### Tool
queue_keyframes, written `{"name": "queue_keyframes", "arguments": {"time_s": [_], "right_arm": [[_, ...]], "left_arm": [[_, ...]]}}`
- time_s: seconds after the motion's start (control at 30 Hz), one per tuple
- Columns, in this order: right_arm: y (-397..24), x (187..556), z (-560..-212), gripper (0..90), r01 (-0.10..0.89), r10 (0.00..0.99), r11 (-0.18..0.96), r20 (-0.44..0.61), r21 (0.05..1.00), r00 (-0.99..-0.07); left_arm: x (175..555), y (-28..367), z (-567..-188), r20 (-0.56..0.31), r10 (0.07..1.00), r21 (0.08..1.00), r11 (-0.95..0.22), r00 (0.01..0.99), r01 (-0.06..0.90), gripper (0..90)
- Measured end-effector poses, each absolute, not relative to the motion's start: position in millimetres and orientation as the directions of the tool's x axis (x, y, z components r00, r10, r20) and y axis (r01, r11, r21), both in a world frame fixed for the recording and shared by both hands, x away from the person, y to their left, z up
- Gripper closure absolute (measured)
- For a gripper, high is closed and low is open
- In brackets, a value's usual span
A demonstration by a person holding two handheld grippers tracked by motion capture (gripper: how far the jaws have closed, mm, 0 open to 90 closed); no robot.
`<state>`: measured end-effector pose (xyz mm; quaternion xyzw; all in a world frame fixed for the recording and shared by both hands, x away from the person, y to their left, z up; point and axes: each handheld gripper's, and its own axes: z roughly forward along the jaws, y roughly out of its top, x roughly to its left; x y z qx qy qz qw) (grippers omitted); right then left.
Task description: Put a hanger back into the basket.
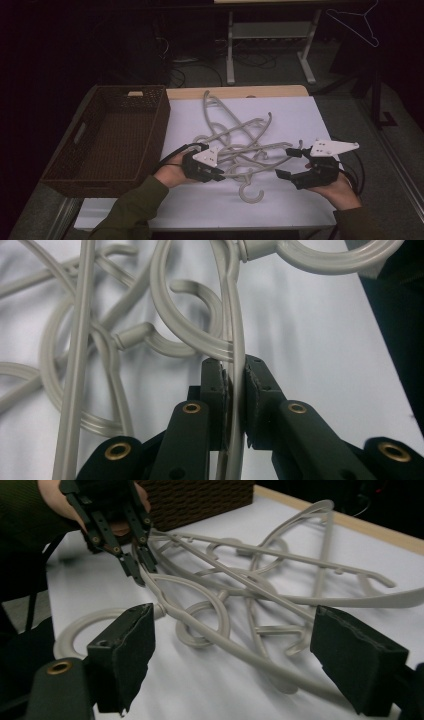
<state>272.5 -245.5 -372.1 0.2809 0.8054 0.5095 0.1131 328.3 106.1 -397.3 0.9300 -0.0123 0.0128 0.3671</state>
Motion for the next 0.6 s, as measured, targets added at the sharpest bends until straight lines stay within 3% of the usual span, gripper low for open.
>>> {"name": "queue_keyframes", "arguments": {"time_s": [0.27, 0.6], "right_arm": [[-261, 267, -371, 17.0, 0.329, 0.609, 0.267, 0.106, 0.906, -0.786], [-264, 271, -388, 16.3, 0.387, 0.629, 0.268, 0.144, 0.882, -0.764]], "left_arm": [[338, 118, -378, 0.004, 0.094, 0.708, -0.703, 0.996, 0.063, 81.2], [349, 131, -337, -0.01, 0.198, 0.726, -0.672, 0.98, 0.143, 81.5]]}}
